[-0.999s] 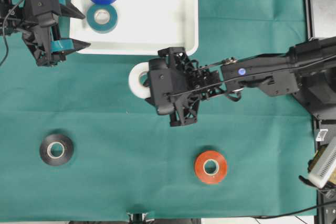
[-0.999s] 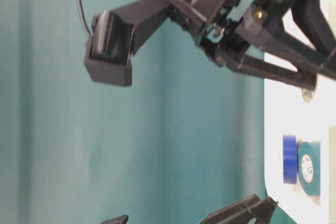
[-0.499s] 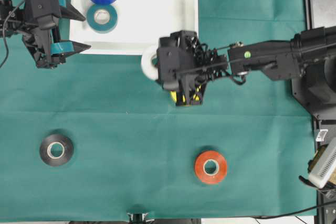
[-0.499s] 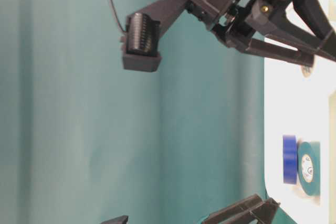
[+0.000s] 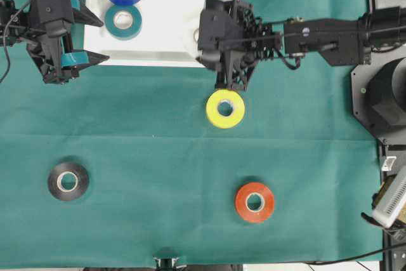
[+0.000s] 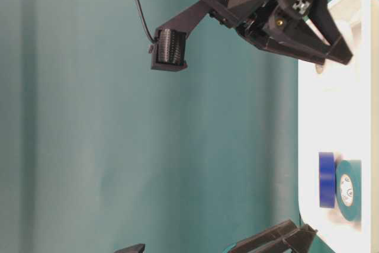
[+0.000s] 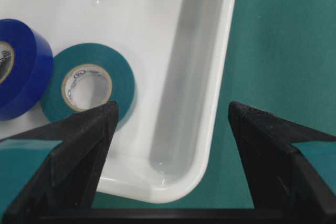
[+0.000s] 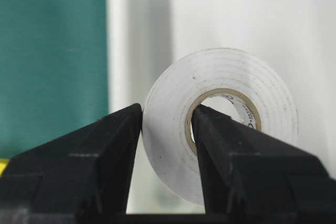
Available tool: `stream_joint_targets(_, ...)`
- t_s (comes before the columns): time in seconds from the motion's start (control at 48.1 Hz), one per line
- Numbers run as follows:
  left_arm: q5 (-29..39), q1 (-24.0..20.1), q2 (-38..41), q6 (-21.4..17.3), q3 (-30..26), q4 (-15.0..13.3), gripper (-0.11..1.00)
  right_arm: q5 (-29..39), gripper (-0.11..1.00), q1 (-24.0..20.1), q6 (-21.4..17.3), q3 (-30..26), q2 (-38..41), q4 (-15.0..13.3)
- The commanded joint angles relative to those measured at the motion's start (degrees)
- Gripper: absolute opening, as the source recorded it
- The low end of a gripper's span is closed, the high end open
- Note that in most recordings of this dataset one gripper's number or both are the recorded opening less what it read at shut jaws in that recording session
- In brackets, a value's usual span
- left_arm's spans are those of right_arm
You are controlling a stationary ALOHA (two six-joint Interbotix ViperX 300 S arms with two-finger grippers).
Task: Put the tape alternately from left to right into the white case.
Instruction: 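Lift the white tape roll and carry it into the tray's right side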
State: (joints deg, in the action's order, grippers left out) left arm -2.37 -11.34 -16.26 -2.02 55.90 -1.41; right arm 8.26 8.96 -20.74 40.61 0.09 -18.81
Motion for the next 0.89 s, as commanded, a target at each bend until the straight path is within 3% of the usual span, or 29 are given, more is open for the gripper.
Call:
stream_joint_targets(0.0, -0.44, 0.18, -0.88, 0.0, -0.53, -0.09, 0.85, -1.76, 0.04, 1.49, 0.0, -0.18, -1.67, -0.53)
stream_joint_targets(0.229, -0.44, 0.09, -0.88, 0.0, -0.53, -0.09, 0.85, -5.36, 0.04, 4.31, 0.0, 1.23, -1.67, -0.62)
stream_joint_targets(0.874, -0.44, 0.26, -0.88, 0.0, -0.7, -0.09, 0.85, -6.33, 0.04, 4.39, -0.09, 1.93, -1.67, -0.62)
